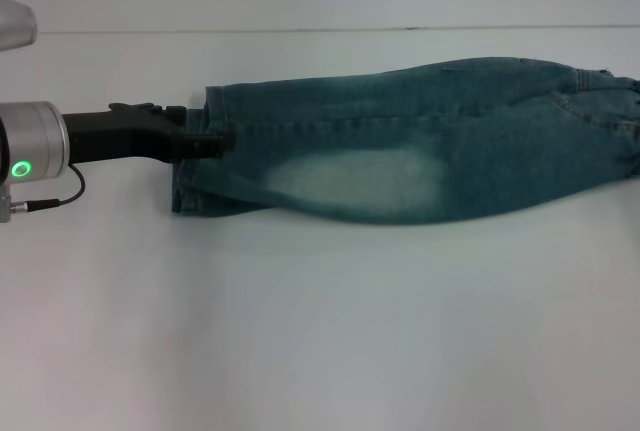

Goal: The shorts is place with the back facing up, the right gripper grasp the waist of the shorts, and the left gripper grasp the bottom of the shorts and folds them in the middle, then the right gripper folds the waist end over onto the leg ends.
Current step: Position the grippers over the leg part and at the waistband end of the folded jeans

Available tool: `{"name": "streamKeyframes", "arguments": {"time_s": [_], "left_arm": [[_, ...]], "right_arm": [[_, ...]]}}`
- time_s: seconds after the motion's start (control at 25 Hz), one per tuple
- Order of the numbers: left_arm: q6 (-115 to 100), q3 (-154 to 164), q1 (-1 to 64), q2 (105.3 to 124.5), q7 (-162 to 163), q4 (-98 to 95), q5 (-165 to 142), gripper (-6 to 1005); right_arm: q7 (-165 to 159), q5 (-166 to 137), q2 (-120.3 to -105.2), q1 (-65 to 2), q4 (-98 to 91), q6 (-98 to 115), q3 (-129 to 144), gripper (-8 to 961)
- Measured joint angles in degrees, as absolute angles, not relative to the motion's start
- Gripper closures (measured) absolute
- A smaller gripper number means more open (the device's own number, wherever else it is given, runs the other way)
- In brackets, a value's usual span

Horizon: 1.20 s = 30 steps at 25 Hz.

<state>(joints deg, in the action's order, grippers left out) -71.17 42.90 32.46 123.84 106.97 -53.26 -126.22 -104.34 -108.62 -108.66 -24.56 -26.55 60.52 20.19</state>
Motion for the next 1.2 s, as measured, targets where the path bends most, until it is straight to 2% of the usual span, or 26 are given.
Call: {"name": "streamKeyframes", "arguments": {"time_s": [0.56, 1.0, 1.2], "left_arm": [[-70.93, 43.91, 32.81, 123.84, 106.72, -53.59, -126.21, 80], [-70.26, 45.22, 32.3, 123.88, 106.38, -55.38, -127.19, 82], [-70.49, 45.96, 32.25, 123.92, 106.48, -56.11, -127.83, 80]], "right_arm": [[-108.76, -110.72, -106.62, -27.97, -21.54, 55.36, 20.68, -3], [-110.82, -112.23, -106.65, -30.47, -19.72, 54.33, 22.55, -3], [-111.18, -112.24, -107.28, -30.19, -19.63, 54.16, 22.97, -3]]}}
